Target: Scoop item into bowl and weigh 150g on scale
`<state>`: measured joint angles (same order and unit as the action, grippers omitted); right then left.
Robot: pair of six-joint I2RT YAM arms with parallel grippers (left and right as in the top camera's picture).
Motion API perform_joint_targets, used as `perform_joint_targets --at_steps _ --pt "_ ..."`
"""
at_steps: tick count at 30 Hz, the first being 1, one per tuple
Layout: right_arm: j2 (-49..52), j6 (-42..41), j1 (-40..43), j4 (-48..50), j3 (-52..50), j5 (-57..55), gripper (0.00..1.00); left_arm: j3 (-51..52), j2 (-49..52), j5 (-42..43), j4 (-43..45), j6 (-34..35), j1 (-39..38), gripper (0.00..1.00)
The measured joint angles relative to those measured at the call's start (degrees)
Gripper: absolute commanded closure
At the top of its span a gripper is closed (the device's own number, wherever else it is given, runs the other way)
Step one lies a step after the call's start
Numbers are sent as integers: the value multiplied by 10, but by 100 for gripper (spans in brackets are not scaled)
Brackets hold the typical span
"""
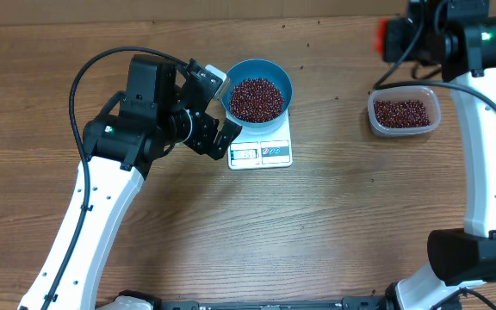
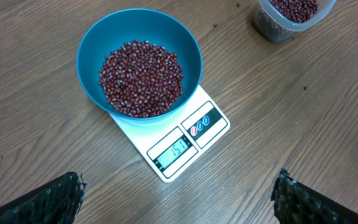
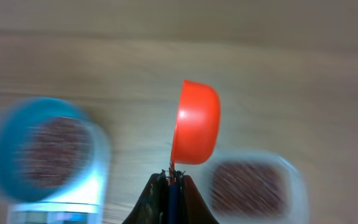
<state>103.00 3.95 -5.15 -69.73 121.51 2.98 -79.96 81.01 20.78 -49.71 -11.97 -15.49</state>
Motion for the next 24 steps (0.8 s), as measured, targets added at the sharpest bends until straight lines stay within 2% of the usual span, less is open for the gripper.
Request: perform_joint_targets --at_steps 3,9,17,24 --pt "0 9 -29 20 -2 77 96 0 0 0 0 0 0 0" --pt "10 14 -70 49 -31 130 96 0 0 0 0 0 0 1" --pt "76 17 -106 66 -64 141 96 0 0 0 0 0 0 0" --pt "126 17 -156 84 -65 105 96 0 0 0 0 0 0 0"
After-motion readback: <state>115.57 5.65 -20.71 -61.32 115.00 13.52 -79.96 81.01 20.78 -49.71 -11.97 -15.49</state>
